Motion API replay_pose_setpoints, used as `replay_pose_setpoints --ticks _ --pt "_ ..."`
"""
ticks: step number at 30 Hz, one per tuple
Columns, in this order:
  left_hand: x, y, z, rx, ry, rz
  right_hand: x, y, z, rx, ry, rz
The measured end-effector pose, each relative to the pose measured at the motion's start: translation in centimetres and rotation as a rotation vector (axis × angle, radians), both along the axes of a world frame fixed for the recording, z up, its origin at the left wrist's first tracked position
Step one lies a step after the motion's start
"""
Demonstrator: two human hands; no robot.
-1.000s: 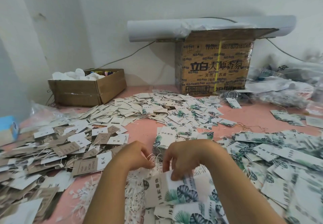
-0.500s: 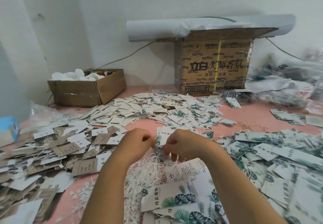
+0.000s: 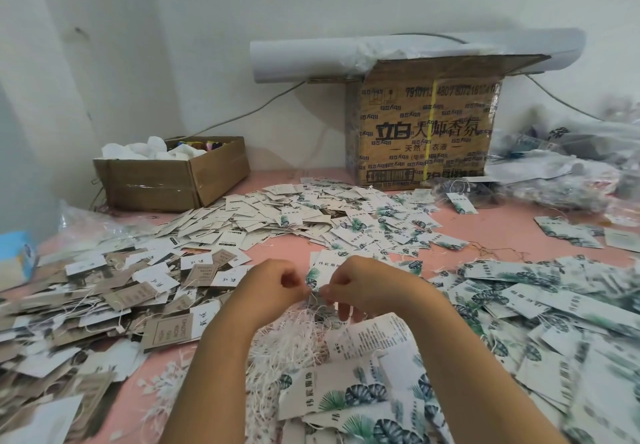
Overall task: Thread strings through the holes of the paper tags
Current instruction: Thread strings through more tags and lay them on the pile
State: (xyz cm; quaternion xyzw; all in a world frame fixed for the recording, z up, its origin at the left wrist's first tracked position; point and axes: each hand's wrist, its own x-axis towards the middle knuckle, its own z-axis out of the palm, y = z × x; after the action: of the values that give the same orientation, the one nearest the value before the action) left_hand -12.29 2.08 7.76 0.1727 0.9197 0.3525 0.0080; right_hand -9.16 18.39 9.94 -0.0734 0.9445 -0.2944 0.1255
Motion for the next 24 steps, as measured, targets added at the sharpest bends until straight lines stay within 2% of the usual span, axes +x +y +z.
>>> replay_pose_setpoints --ticks 3,9,13,19,24 --pt "0.4 0.5 0.6 0.205 -0.031 -0.063 0.0 -0.2 0.2 -0.146 -0.034 -0.008" --pt "1.1 1.2 1.7 0.35 -0.013 -0.161 -0.1 -0.1 0.3 -0.558 0.012 -0.141" --pt "1.3 1.6 1.8 0.38 0.025 -0.167 -0.4 0.5 0.0 -0.784 0.032 -0.119" --pt "1.0 2.2 1.8 0.436 0.161 -0.092 -0.5 0.9 -0.1 -0.919 -0.1 -0.125" --pt "0.7 2.7 1.0 0.4 0.154 -0.134 -0.8 0.6 0.2 -1.284 -0.056 -0.137"
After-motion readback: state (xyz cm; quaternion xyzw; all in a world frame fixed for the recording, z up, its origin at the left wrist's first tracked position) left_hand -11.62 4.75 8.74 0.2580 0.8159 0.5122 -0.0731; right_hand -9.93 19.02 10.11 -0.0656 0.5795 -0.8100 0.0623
